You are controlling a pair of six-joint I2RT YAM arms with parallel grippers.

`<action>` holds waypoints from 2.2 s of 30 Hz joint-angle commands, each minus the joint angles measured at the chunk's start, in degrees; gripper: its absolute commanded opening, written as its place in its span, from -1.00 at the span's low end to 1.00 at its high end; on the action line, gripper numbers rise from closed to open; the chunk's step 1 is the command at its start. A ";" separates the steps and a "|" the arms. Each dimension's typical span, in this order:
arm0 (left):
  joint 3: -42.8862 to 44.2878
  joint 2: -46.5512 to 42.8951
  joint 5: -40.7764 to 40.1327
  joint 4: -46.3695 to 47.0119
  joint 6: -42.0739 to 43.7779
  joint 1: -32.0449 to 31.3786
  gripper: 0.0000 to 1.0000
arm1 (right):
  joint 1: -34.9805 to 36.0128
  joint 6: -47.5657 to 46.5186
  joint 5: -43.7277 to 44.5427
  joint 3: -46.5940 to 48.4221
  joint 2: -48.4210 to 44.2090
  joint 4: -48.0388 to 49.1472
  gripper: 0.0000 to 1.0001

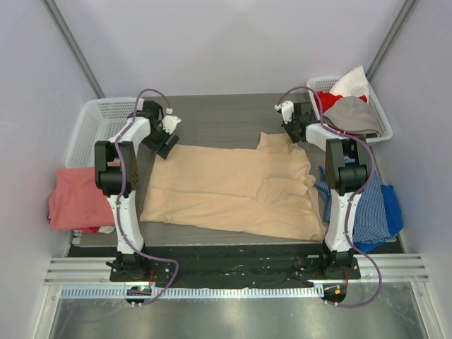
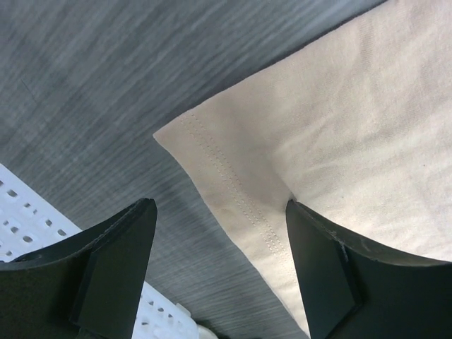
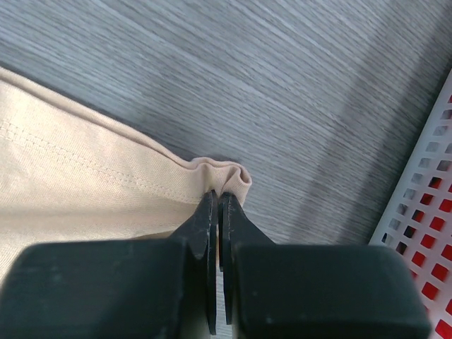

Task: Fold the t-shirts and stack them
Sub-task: Grap the side of the flattened tshirt furthest away from the robot with both arms

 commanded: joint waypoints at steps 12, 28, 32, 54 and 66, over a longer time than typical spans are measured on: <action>12.80 5.61 7.28 -0.78 -4.19 -0.18 0.57 | -0.79 -0.87 0.97 -2.72 -0.55 -5.03 -0.98; 21.75 10.78 8.86 -2.71 -5.34 -0.09 0.53 | -0.70 -1.13 0.79 -3.95 -0.90 -4.77 -0.98; 21.94 11.49 9.13 -2.98 -5.07 -0.18 0.53 | -0.70 -1.13 0.53 -4.13 -0.90 -4.68 -0.98; 24.66 17.29 9.57 -7.64 -4.72 -0.35 0.44 | -0.79 -1.22 0.35 -5.09 -1.34 -4.15 -0.98; 27.74 20.02 9.04 -13.18 -2.79 -0.35 -0.40 | -0.79 -1.57 0.62 -5.36 -2.04 -4.07 -0.98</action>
